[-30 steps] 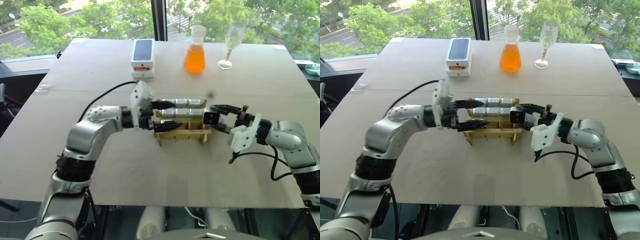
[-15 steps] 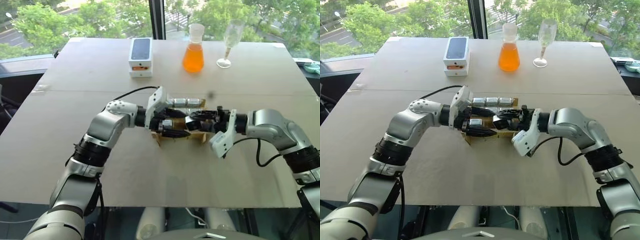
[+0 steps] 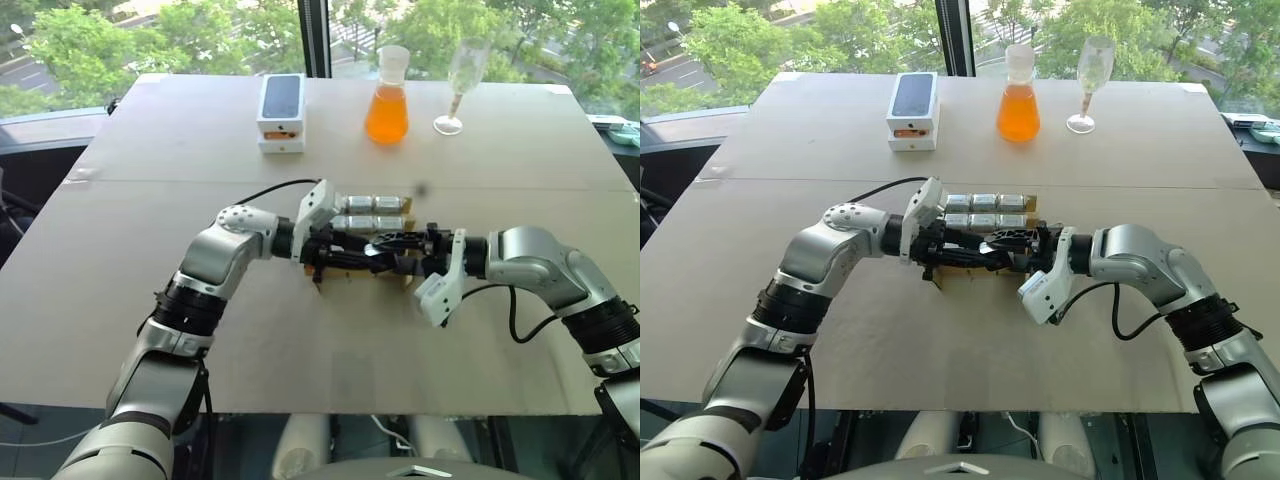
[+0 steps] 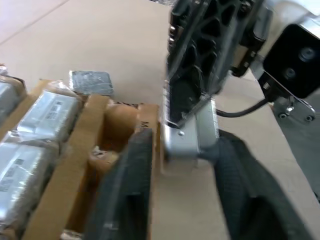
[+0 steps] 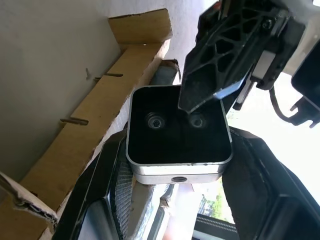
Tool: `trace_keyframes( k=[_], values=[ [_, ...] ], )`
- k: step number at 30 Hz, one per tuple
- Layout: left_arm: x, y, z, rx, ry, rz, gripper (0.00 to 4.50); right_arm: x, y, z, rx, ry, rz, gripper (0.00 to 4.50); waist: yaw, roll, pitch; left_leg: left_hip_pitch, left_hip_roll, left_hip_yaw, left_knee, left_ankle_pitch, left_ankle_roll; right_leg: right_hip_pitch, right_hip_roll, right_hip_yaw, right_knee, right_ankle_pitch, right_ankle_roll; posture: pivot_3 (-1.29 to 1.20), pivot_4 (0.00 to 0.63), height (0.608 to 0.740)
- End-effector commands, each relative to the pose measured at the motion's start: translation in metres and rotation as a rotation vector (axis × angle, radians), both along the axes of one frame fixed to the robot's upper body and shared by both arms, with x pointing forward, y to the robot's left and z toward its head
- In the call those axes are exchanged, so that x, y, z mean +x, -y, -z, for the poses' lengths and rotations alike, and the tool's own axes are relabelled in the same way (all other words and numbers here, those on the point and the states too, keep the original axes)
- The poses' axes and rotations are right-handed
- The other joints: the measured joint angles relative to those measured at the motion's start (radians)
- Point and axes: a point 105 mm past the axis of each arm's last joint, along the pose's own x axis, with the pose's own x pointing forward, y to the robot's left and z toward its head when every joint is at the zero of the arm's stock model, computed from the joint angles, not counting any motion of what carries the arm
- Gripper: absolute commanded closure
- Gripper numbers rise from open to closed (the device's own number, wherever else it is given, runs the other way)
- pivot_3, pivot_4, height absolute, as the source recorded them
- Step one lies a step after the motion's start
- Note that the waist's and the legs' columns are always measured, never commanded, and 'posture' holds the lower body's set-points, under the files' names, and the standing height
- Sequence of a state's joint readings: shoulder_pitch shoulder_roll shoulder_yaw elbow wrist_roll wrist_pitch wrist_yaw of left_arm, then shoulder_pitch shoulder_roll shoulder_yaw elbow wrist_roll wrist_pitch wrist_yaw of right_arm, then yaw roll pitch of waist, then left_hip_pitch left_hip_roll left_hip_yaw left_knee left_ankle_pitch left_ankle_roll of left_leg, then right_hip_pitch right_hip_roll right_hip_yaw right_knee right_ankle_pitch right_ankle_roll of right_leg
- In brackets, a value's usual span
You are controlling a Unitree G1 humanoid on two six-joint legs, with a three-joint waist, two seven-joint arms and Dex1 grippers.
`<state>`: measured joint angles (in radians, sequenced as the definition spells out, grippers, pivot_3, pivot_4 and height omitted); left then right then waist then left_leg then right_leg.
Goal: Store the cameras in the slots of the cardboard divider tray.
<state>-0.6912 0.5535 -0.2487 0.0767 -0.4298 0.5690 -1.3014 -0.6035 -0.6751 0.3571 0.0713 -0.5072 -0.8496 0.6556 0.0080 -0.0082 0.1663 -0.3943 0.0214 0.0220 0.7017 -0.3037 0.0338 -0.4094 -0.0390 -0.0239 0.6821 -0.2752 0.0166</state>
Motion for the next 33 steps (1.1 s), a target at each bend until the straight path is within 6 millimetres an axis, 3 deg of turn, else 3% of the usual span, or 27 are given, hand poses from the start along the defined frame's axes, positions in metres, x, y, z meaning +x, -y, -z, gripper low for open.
trace_keyframes(
  k=[1, 3, 7, 9, 14, 16, 19, 24, 27, 33],
  values=[
    [-0.006, 0.000, -0.001, 0.010, 0.005, 0.034, 3.80, 0.001, 0.001, -0.017, 0.044, 0.041, -0.002, 2.53, 0.000, 0.000, 0.000, 0.000, 0.000, 0.000, 0.000, 0.000, 0.000, 0.000, 0.000, 0.000, 0.000, 0.000, 0.000, 0.00, 0.150, 0.740],
    [-0.004, 0.000, -0.003, -0.001, 0.018, 0.018, 3.80, 0.000, 0.001, -0.017, 0.058, 0.017, 0.010, 2.53, 0.002, 0.000, 0.000, 0.000, 0.000, 0.000, 0.000, 0.000, 0.000, 0.000, 0.000, 0.000, 0.000, 0.000, 0.000, 0.00, 0.150, 0.740],
    [0.004, 0.002, -0.009, -0.028, 0.064, -0.009, 3.80, 0.000, 0.001, -0.019, 0.174, -0.138, 0.076, 0.59, 0.004, 0.000, 0.000, 0.000, 0.000, 0.000, 0.000, 0.000, 0.000, 0.000, 0.000, 0.000, 0.000, 0.000, 0.000, 0.00, 0.150, 0.740],
    [0.007, 0.003, -0.015, -0.041, 0.092, -0.014, 3.80, 0.001, 0.009, -0.019, 0.250, -0.295, 0.146, 0.13, 0.005, 0.000, 0.000, -0.001, 0.000, 0.000, 0.000, 0.000, 0.000, 0.000, 0.000, 0.000, 0.000, 0.000, 0.000, 0.00, 0.150, 0.740],
    [0.015, 0.003, -0.031, -0.070, 0.244, 0.015, 3.80, -0.014, 0.042, -0.021, 0.486, -0.785, 0.273, 0.13, 0.009, 0.000, 0.000, -0.003, 0.000, -0.002, 0.002, 0.000, 0.000, 0.000, -0.002, -0.003, -0.001, 0.000, 0.000, 0.00, 0.150, 0.740],
    [0.020, 0.003, -0.034, -0.060, 0.308, 0.013, 3.80, -0.023, 0.055, -0.021, 0.656, -1.000, 0.329, 0.13, 0.008, 0.000, 0.000, -0.003, -0.001, -0.002, 0.002, 0.000, 0.000, 0.000, -0.005, -0.004, -0.001, 0.000, 0.000, 0.00, 0.150, 0.740],
    [0.025, 0.000, -0.028, 0.014, 0.390, 0.029, 3.80, -0.042, 0.074, -0.005, 0.829, -1.296, 0.422, 0.13, 0.010, 0.000, 0.000, -0.003, 0.000, -0.003, 0.002, 0.000, 0.000, 0.001, -0.005, -0.004, -0.001, 0.000, 0.000, 0.00, 0.150, 0.740],
    [0.029, 0.000, -0.025, 0.035, 0.428, 0.055, 3.80, -0.088, 0.089, 0.011, 0.903, -1.332, 0.349, 0.13, 0.005, 0.000, 0.000, -0.003, -0.001, -0.002, 0.001, -0.001, 0.003, 0.001, 0.000, -0.003, -0.001, 0.000, 0.001, 0.00, 0.150, 0.740],
    [0.033, -0.002, -0.019, 0.064, 0.447, 0.059, 3.80, -0.113, 0.099, 0.043, 0.883, -1.401, 0.415, 0.13, 0.006, -0.001, -0.001, -0.002, -0.001, -0.001, 0.002, -0.003, 0.006, 0.001, 0.001, -0.001, -0.001, 0.002, 0.003, 0.00, 0.150, 0.740],
    [0.042, -0.005, -0.011, 0.106, 0.415, 0.065, 3.80, -0.124, 0.110, 0.054, 0.858, -1.315, 0.367, 0.13, 0.002, -0.002, -0.001, 0.000, -0.001, 0.002, 0.003, -0.003, 0.007, 0.001, 0.003, 0.000, -0.001, 0.003, 0.005, 0.00, 0.150, 0.740]
  ],
)
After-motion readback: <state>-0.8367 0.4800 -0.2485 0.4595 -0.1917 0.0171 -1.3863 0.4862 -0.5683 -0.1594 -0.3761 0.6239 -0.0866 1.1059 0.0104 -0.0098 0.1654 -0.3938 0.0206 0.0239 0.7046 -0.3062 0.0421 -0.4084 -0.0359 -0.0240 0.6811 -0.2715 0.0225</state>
